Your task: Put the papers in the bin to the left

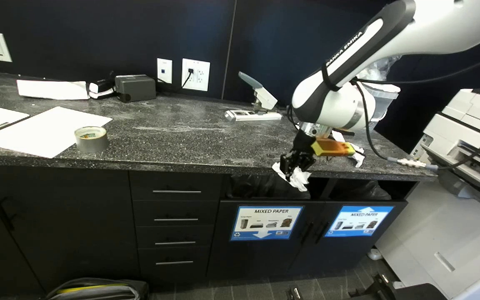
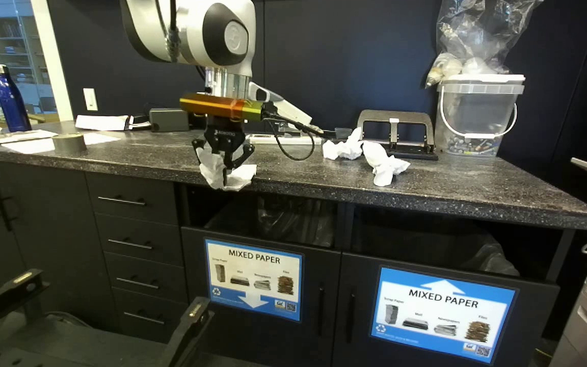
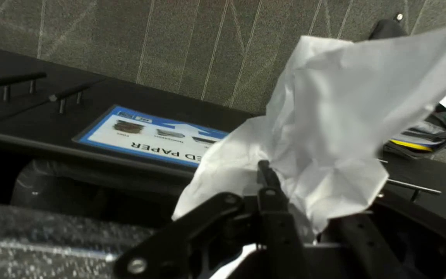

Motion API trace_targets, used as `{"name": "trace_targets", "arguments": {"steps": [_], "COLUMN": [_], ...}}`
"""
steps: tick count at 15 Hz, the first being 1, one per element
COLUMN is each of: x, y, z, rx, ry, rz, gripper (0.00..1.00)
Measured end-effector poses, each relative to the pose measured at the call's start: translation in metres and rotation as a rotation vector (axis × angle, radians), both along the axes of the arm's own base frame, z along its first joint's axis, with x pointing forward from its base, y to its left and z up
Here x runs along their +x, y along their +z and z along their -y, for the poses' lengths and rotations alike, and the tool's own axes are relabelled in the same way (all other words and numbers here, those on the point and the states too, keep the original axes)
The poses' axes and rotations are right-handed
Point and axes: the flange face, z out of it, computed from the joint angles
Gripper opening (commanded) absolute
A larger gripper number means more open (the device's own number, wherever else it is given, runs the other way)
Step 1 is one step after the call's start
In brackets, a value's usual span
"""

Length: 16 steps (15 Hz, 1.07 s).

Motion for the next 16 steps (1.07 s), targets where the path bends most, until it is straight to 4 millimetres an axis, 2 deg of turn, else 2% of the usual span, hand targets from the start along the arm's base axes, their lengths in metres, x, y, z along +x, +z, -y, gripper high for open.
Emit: {"name": "trace_targets", "arguments": {"steps": [3, 6, 12, 16], "x": [-0.032, -0.053, -0.075, -0.085], "y": [-0.019, -0.042, -0.109, -0.141], "z": [0.012, 0.019, 0.026, 0.045], "rx": [0.011, 0.005, -0.026, -0.069], "ry": [-0.052, -0.087, -0.137, -0.184], "rz": [0.045, 0.114, 0.253, 0.395], "gripper": [0.06, 0.06, 0.06, 0.06]}}
